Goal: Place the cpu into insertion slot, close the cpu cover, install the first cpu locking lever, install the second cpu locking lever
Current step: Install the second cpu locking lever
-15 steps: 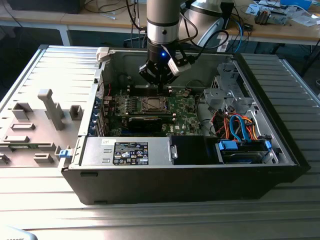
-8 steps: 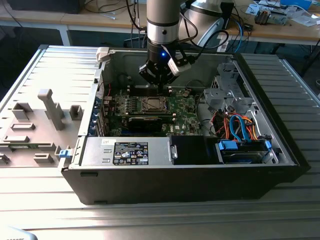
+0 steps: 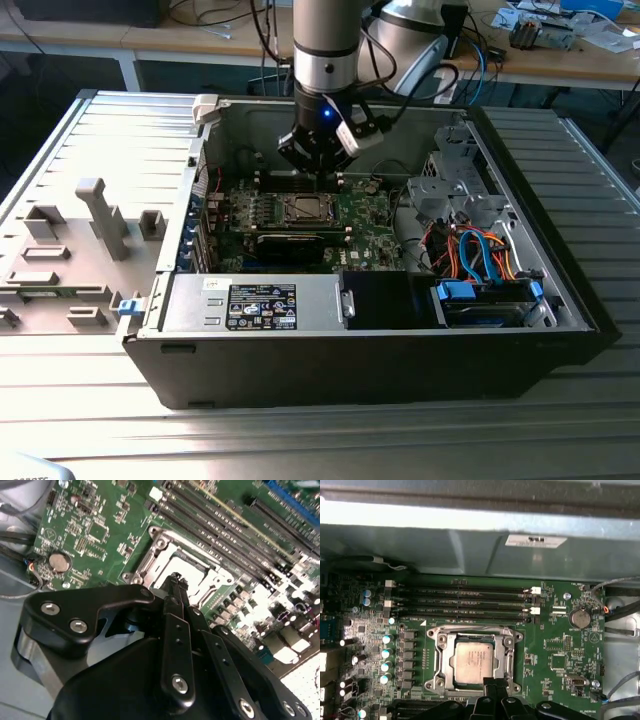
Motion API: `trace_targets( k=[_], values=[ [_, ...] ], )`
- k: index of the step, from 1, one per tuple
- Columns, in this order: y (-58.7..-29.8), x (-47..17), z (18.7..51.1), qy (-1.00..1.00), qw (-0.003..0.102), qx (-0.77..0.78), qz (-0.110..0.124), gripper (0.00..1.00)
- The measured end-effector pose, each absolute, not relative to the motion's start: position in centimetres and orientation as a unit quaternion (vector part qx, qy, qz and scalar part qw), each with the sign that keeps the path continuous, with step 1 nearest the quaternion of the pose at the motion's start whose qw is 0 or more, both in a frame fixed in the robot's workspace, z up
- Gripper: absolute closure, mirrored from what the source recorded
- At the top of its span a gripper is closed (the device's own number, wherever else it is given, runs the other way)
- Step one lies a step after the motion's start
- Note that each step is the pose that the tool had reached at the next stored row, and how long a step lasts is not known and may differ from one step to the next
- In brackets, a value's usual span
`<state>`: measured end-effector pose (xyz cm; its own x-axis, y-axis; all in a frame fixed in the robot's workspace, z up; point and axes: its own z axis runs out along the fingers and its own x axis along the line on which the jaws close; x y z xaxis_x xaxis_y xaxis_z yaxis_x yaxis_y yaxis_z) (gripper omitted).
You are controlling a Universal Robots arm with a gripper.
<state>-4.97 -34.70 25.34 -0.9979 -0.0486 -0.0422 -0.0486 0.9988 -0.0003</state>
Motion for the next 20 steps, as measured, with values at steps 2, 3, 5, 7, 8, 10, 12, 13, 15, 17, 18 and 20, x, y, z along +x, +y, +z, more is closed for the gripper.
trace_targets(
  k=[2,3,5,7,8,10,12,13,15,17,18,20],
  values=[
    [-35.1,-5.0,25.3,0.999,0.021,-0.024,0.0,0.89],
    [-35.4,-5.0,25.3,1.0,0.021,-0.022,0.0,0.89],
    [-35.7,-5.0,25.3,1.0,0.021,-0.013,0.0,0.89],
    [-36.2,-4.9,25.2,1.0,0.021,-0.011,0.0,0.89],
    [-36.5,-4.9,25.2,1.0,0.021,-0.01,0.0,0.89],
    [-37.2,-4.9,25.0,1.0,0.021,-0.01,0.001,0.89],
    [-37.4,-4.9,24.6,1.0,0.021,-0.01,0.001,0.89],
    [-37.5,-5.0,24.2,1.0,0.021,-0.01,0.001,0.89],
    [-37.6,-5.3,23.9,1.0,0.021,-0.01,0.004,0.89],
    [-37.9,-5.6,23.8,1.0,0.021,-0.01,0.007,0.89],
    [-38.0,-5.8,23.7,1.0,0.021,-0.01,0.01,0.89],
    [-38.2,-6.1,23.7,1.0,0.021,-0.01,0.016,0.89]
  ],
)
